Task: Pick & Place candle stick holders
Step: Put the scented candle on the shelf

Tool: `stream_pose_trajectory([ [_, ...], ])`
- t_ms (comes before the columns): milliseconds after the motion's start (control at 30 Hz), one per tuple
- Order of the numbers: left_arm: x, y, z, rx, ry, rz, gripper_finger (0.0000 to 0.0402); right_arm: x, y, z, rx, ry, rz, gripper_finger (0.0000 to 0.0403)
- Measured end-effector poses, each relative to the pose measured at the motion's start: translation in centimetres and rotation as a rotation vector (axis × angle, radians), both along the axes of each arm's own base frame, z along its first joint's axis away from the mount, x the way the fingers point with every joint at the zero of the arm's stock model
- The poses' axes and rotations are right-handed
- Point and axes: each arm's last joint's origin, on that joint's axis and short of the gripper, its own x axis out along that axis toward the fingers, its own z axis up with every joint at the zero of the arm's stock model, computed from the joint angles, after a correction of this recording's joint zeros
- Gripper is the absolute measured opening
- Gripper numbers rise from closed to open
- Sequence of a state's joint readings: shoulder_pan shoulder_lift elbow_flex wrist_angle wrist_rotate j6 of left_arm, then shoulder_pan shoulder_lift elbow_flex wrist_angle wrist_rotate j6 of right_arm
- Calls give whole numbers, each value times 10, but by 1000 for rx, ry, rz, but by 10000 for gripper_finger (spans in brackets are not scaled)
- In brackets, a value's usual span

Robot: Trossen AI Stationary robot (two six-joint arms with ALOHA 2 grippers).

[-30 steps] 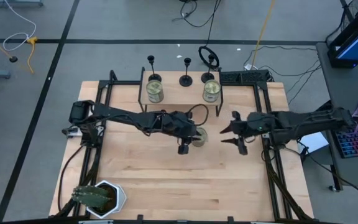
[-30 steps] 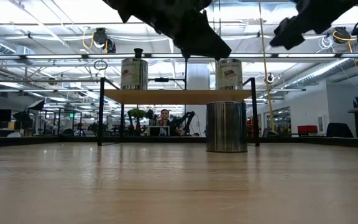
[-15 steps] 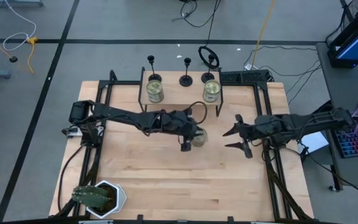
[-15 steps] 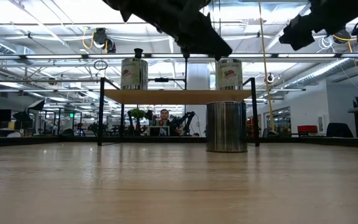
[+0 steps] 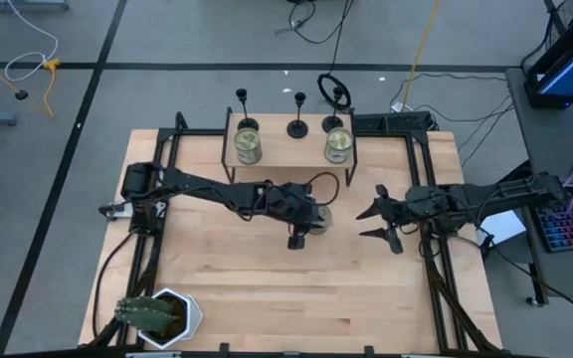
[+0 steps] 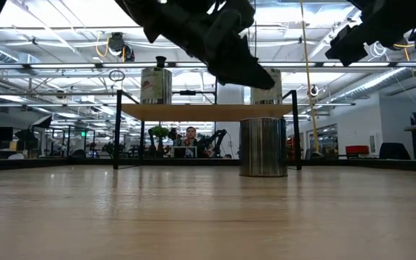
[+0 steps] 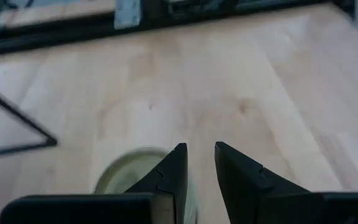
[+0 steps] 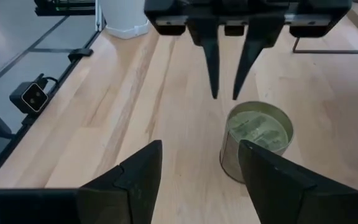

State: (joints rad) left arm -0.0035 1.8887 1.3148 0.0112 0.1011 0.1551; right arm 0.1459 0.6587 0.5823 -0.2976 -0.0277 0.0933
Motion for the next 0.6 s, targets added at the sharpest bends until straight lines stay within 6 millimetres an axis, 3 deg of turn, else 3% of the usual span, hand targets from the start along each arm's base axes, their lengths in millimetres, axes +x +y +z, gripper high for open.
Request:
stream_pose_trajectory([
  [233, -1, 0, -23, 36, 137, 2, 88, 1, 0, 0, 1, -6, 0, 205],
  [600, 3, 4, -41, 72, 179, 31, 88, 1, 0, 1, 3, -16, 0, 204],
])
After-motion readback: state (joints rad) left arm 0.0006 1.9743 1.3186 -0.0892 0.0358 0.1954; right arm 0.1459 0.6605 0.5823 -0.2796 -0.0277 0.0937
